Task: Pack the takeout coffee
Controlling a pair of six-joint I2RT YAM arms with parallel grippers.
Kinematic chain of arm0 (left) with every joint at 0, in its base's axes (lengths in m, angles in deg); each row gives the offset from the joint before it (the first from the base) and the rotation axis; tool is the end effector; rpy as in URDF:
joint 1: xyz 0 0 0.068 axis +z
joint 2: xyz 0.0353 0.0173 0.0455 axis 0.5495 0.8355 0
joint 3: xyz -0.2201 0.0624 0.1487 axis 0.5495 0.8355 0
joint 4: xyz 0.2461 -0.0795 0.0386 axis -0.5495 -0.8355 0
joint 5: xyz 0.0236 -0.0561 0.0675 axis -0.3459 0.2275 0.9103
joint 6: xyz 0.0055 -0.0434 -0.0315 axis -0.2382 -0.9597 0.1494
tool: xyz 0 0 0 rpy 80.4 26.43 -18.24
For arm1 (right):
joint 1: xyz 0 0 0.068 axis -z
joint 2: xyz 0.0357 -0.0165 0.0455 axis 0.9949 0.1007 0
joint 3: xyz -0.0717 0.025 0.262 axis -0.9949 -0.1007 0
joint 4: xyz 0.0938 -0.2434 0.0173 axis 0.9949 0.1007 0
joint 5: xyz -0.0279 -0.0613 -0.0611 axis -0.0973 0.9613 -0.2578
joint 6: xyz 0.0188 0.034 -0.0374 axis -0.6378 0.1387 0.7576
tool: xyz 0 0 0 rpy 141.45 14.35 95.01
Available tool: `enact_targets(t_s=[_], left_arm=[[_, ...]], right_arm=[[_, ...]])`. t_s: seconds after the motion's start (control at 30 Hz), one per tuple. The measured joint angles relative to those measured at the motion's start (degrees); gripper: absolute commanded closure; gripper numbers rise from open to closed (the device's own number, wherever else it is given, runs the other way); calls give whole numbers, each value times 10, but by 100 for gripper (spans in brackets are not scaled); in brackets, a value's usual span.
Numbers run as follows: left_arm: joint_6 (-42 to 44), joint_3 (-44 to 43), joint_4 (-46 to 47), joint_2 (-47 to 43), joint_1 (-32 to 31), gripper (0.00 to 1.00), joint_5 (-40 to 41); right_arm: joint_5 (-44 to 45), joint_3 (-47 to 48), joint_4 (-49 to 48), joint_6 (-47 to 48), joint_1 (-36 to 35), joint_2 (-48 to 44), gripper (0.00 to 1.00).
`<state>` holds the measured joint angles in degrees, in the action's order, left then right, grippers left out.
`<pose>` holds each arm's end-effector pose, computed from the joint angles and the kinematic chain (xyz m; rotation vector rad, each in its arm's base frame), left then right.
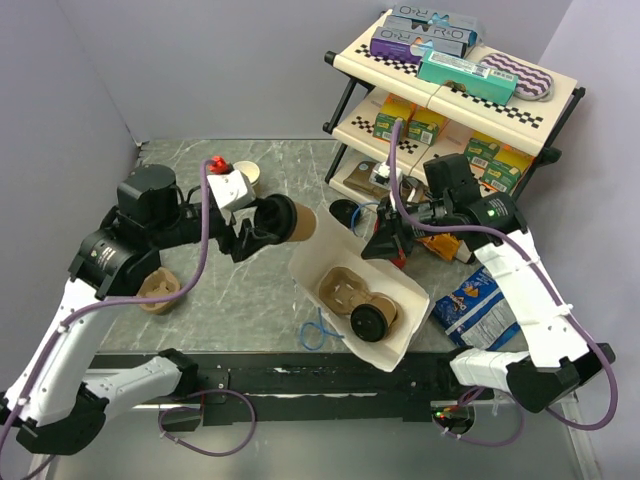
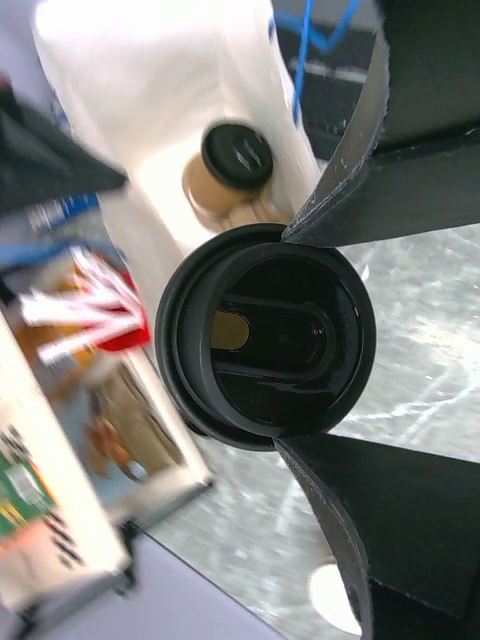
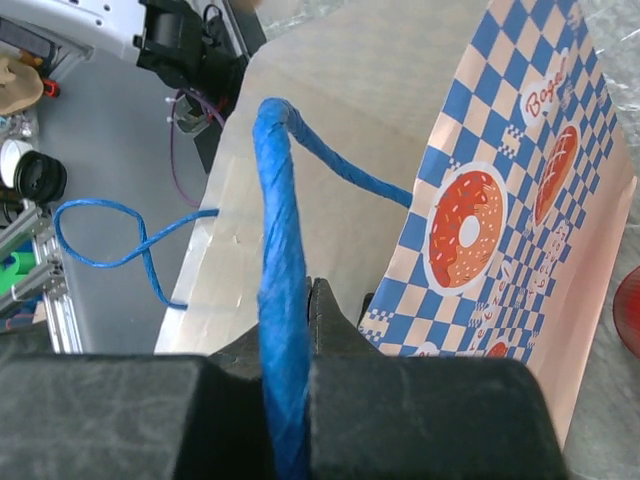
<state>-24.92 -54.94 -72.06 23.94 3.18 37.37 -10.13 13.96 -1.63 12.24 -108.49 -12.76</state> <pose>0.1417 -0.1039 0.4697 1.0637 1.5412 -0.6883 0.1848 0.1125 0.4195 -1.0746 2.0286 1.1125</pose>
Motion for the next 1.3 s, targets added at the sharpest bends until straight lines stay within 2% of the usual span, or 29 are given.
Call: enact_targets(t_s=[0.2, 0.33, 0.57, 0.7, 1.03, 1.3], left_arm=[[19, -61, -25, 37, -82, 99, -16], [63, -86, -53, 64, -152, 99, -12], [158, -84, -76, 94, -232, 99, 20], [219, -92, -95, 135, -260, 99, 49], [337, -212, -207, 296, -316, 99, 108], [414, -224, -232, 327, -336, 99, 153]], right_arm=[[8, -3, -10, -18, -2, -10, 100], [13, -5, -16, -28, -2, -16, 100], [30, -20, -24, -50, -2, -28, 100], [41, -22, -30, -73, -2, -29, 100], [58, -20, -46, -131, 5, -29, 100], [42, -20, -56, -163, 17, -29, 100]])
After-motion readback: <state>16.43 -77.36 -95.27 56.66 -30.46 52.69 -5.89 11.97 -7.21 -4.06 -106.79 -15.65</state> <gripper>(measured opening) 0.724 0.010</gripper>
